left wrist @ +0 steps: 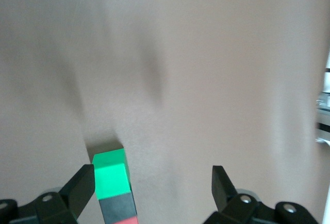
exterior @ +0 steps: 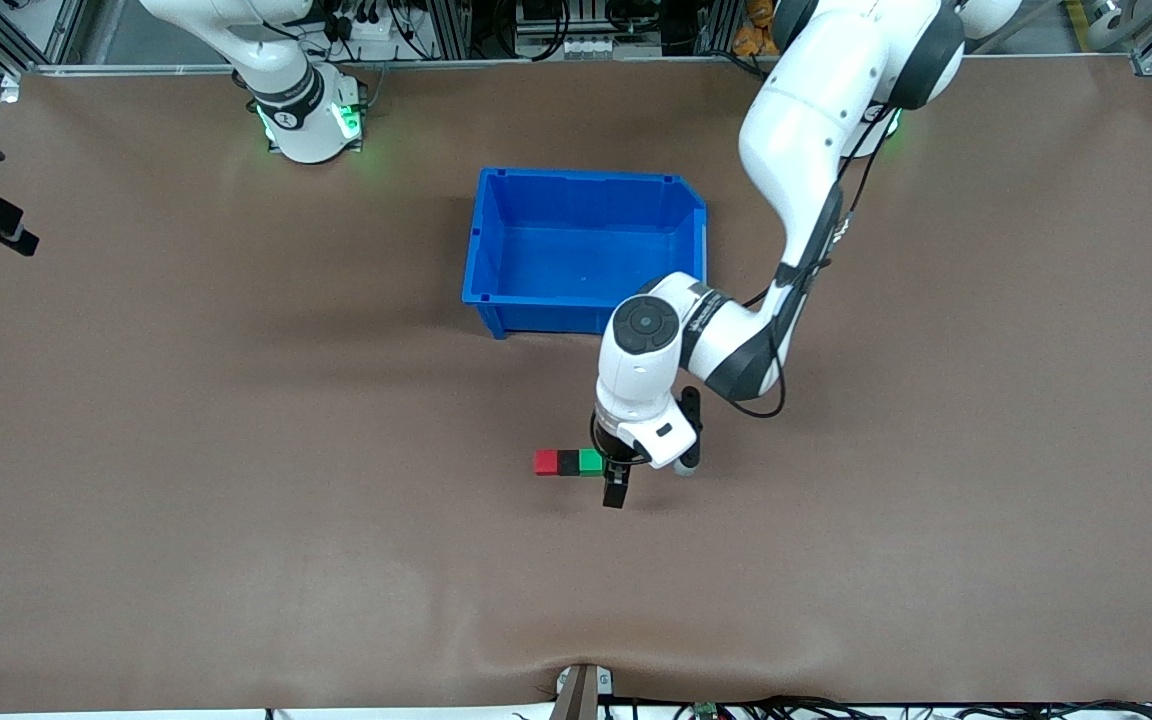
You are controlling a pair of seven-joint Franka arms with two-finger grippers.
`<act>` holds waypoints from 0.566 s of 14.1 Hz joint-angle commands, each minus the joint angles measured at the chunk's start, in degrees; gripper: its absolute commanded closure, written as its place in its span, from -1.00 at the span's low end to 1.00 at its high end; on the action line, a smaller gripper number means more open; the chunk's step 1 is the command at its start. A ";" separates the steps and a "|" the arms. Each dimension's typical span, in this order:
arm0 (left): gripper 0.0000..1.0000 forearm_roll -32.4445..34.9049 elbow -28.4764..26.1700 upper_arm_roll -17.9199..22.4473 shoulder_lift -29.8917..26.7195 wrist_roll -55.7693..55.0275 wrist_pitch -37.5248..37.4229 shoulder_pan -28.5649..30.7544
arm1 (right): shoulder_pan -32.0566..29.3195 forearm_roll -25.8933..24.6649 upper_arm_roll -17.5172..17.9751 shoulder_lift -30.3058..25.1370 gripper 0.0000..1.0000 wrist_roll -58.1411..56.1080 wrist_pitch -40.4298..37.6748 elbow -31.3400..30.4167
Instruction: Attach green and red cubes to black cube
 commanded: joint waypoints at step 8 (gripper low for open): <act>-1.00 -0.15 -2.37 -0.88 -15.97 36.10 -16.58 13.94 | 0.22 -2.03 0.54 -3.76 -1.00 0.21 1.28 -3.78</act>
